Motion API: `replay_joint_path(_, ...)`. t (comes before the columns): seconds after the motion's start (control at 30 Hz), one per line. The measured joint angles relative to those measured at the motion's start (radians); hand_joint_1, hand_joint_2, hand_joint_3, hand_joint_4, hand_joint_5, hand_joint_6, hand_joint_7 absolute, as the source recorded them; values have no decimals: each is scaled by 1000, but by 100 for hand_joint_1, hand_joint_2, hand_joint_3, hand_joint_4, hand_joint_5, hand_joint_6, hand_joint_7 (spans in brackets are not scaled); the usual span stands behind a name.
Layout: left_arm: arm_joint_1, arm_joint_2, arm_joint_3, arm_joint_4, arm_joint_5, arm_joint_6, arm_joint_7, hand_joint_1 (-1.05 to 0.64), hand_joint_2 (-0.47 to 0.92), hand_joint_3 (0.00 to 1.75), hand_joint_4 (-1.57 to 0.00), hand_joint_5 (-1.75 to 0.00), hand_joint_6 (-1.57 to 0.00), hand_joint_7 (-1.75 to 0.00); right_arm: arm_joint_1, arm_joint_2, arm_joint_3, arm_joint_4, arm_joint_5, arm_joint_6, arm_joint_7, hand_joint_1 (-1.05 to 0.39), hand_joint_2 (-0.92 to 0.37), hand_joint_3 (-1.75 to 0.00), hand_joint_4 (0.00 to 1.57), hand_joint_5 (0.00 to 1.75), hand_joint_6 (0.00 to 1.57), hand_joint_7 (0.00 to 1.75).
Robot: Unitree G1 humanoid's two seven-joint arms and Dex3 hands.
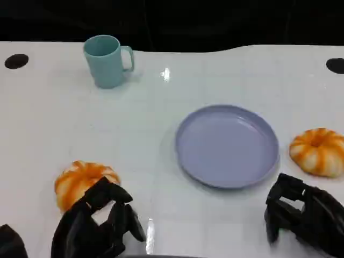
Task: Grasp the bread from the table and place it into the plate.
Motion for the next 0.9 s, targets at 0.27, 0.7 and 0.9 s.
replay_joint_path(0.27,0,1,1,0,-1,4,0,-36,64,96,-80,-172,-69,-157,0,0,0,0,0,5,-2,-59,-92,-18,72,175,66,151)
replay_joint_path(0.7,0,0,10,0,0,5,0,-39,68,89,-79,-172,-70,-158,0,1,1,-1,0,11,-9,-59,-92,-20,72,175,64,154)
replay_joint_path(0.9,-1,1,16,-1,-6,5,-8,-39,69,83,-76,-165,-65,-154,0,2,2,-1,-2,7,-11,-58,-92,-19,72,175,64,154)
